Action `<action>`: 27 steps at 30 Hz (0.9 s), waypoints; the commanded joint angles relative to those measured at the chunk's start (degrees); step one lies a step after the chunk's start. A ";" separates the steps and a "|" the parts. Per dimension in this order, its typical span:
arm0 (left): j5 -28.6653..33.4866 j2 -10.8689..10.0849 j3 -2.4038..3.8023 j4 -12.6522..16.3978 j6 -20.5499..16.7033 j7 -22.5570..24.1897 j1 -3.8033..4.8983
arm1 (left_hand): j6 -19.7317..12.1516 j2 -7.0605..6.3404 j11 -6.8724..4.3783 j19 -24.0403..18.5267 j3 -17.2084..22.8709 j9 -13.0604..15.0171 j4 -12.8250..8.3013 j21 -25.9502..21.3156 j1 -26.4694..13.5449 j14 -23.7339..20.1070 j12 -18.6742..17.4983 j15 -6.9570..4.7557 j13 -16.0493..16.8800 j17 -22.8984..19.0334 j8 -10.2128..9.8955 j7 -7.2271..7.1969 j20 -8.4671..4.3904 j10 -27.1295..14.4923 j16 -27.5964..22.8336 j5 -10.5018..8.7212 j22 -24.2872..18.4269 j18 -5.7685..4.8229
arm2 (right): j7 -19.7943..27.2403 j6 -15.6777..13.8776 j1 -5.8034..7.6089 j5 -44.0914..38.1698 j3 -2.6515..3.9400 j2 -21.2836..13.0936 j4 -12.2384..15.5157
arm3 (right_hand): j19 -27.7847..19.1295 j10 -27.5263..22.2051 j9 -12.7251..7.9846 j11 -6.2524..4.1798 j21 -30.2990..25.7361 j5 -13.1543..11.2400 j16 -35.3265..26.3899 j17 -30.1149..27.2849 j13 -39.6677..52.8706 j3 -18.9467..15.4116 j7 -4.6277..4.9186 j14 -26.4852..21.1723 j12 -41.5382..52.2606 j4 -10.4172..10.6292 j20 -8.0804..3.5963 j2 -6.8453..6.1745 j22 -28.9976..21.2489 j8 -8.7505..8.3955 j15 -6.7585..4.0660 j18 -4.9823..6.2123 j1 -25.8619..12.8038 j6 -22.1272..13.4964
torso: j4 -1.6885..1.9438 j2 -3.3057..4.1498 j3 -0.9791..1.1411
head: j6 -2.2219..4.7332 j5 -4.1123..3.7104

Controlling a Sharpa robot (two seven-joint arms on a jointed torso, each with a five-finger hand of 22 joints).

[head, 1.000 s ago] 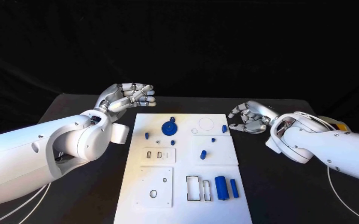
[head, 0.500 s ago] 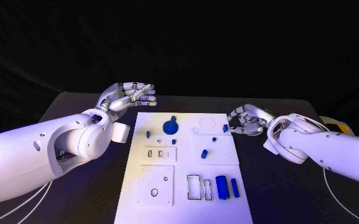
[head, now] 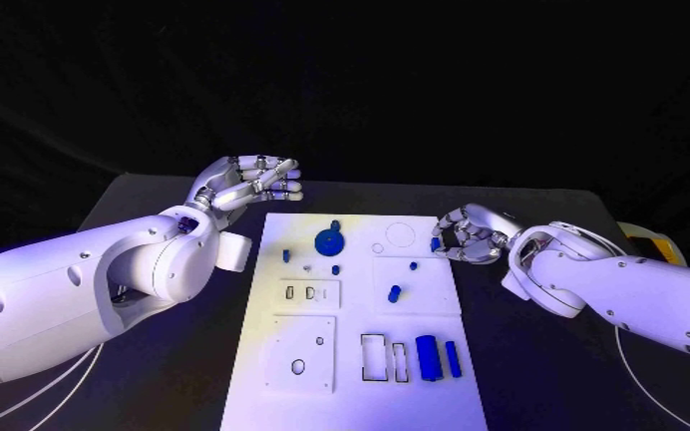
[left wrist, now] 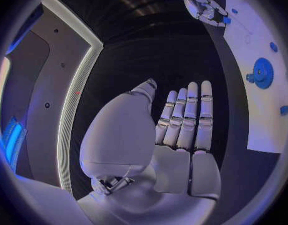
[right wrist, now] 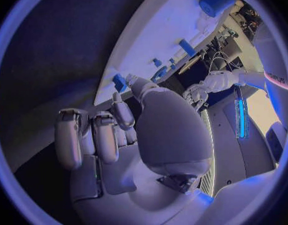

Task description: Assemble the parts on the task board

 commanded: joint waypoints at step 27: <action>0.12 -0.26 0.04 0.30 0.98 0.13 0.03 | -0.22 0.02 -0.01 -0.16 0.21 -0.02 0.09 0.33 0.59 -0.36 -0.26 -0.10 -0.03 0.15 -0.14 0.33 0.14 0.12 -0.23 -0.03 -0.08 0.70 | 0.24 -0.44 -0.86 -0.48 -0.01 1.50 -1.45 | 1.00 1.78 0.17 -0.95 0.42 -3.13 0.40 10.67 1.31 3.64 -1.15 5.02 1.01 -1.36 -0.87 2.23 9.20 1.49 -0.88 -1.11 0.04 3.96 | -0.04 -0.02 0.07 | -0.67 0.12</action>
